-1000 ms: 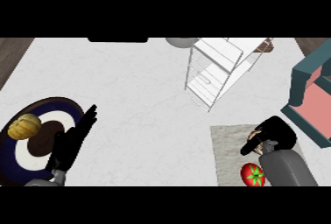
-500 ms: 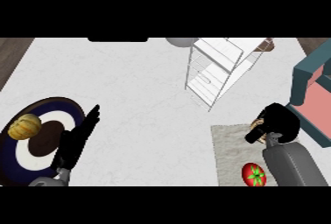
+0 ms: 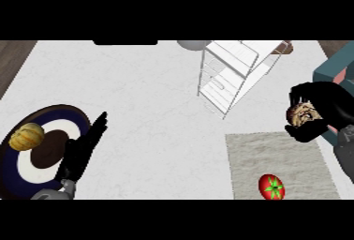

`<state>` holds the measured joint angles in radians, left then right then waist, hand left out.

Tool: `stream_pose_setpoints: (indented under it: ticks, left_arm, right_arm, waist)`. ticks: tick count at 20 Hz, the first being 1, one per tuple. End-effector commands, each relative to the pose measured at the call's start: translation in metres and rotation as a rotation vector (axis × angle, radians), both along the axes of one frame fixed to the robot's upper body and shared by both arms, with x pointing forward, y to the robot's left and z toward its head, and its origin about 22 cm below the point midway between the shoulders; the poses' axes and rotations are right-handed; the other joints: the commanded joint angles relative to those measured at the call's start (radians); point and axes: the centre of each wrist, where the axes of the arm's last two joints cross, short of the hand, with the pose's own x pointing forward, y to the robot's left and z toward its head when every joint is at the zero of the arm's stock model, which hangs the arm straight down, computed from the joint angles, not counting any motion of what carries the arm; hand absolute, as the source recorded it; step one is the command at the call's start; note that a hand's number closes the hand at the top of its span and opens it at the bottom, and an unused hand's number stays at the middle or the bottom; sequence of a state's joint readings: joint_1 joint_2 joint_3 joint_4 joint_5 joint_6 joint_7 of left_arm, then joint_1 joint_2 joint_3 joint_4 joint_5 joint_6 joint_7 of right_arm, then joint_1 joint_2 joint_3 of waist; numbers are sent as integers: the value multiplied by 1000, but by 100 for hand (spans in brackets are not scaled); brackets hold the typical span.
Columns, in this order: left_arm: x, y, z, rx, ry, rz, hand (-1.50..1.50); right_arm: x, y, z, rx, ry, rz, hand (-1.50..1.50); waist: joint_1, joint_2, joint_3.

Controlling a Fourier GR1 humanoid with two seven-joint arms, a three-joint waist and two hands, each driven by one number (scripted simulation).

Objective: Pick the cupcake from the placemat and place it in the tiered shelf

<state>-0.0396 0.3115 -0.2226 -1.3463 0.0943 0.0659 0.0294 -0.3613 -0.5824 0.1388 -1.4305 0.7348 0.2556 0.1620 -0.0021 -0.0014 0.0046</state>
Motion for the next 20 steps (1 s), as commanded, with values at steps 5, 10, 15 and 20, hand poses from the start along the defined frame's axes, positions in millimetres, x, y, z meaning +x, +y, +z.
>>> stream_pose_setpoints:
  ticks: [5,10,15,20]
  left_arm:
    - [-10,4,-5,9,-4,-5,0]
    - [-7,8,4,3,-7,-26,0]
    - [-6,0,5,7,-10,-34,0]
    - [7,-9,7,18,-26,-34,0]
  right_arm:
    - [4,-108,103,325,-318,227,150]
    - [25,-131,151,425,-316,210,150]
    - [65,-110,169,421,-359,176,150]
    - [105,-51,171,374,-357,148,150]
  waist:
    - [10,4,-1]
    - [29,5,-4]
    - [37,8,-4]
    - [44,12,-5]
